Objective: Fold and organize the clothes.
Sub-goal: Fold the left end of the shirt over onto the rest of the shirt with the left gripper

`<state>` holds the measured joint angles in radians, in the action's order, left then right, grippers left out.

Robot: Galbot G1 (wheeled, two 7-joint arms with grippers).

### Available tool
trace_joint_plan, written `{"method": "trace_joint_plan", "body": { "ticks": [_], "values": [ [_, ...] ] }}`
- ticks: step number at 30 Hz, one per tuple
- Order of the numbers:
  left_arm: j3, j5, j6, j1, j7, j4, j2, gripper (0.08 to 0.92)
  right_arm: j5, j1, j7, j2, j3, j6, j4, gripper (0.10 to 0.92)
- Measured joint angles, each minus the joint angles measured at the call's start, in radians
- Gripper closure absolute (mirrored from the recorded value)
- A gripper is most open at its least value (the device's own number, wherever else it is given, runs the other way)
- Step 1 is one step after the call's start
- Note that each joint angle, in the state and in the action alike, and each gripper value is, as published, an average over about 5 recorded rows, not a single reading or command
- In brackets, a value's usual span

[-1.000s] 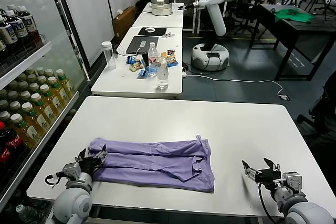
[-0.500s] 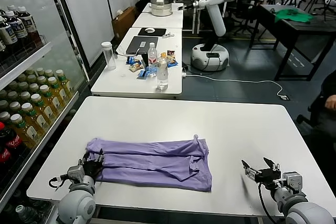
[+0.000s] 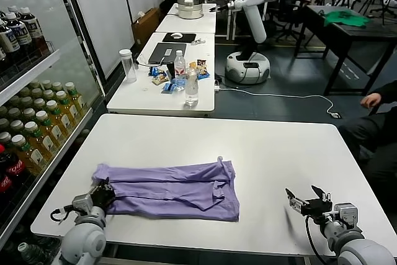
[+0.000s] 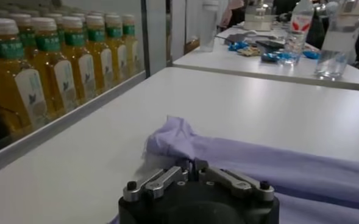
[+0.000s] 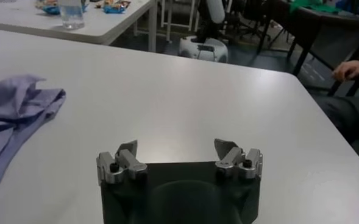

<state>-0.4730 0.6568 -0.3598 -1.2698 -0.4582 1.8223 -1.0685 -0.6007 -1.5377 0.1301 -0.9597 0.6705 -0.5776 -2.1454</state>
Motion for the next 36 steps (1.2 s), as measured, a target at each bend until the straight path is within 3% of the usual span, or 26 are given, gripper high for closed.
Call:
{"method": "trace_joint_plan", "body": {
  "ticks": [11,17,27,36],
  "values": [
    [-0.148,0.076,0.000,-0.016,0.009,0.069,0.099,0.879,0.006,0.010,0.002,-0.014,-0.013,0.000,0.007,0.203],
    [-0.173,0.180,-0.016,-0.028,0.005,0.179,0.109,0.879,0.015,0.006,0.003,-0.025,-0.017,0.000,0.009,0.203],
    [-0.043,0.370,-0.035,0.000,-0.022,0.357,0.007,0.879,0.031,-0.008,0.003,-0.037,-0.015,0.000,0.006,0.203],
    [0.128,0.466,-0.024,0.053,-0.044,0.357,-0.119,0.879,0.043,-0.010,0.002,-0.041,-0.019,0.000,0.007,0.203]
  ]
}}
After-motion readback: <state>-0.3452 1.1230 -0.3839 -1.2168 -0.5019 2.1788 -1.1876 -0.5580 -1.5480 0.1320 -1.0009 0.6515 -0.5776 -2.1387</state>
